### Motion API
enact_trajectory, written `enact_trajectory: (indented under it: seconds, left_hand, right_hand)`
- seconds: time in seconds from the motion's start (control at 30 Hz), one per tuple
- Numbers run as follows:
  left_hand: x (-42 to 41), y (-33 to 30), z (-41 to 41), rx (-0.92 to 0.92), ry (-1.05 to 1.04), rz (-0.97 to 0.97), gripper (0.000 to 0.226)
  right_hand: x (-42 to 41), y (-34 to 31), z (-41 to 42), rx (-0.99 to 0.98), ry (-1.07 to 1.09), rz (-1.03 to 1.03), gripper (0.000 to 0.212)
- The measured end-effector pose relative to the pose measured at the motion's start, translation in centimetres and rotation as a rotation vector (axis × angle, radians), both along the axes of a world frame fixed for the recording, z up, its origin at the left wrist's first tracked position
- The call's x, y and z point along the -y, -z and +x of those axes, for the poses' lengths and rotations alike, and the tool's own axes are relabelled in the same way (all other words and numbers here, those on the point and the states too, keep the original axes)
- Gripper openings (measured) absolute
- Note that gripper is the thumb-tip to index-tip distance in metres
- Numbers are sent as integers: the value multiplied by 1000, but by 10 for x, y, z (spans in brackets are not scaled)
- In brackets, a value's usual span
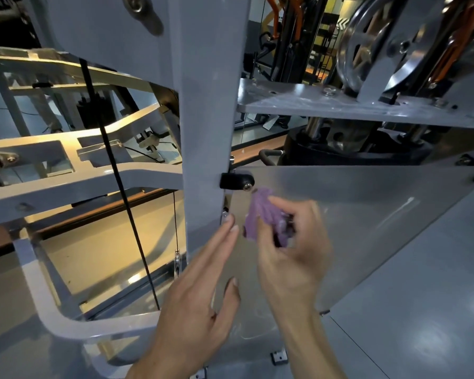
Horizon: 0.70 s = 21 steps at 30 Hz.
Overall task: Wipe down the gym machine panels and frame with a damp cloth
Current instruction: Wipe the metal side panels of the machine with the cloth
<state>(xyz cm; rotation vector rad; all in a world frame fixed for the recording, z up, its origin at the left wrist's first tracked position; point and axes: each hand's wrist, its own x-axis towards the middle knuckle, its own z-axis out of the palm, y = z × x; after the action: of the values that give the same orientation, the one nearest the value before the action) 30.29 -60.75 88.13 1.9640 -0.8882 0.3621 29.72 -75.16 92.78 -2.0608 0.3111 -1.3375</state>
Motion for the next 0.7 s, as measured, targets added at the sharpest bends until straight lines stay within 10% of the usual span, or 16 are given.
enact_trajectory:
  seconds: [0.7]
  left_hand:
    - [11,0,6,30,25,23,72]
  right_hand:
    - [31,4,-7,4,125,11,40]
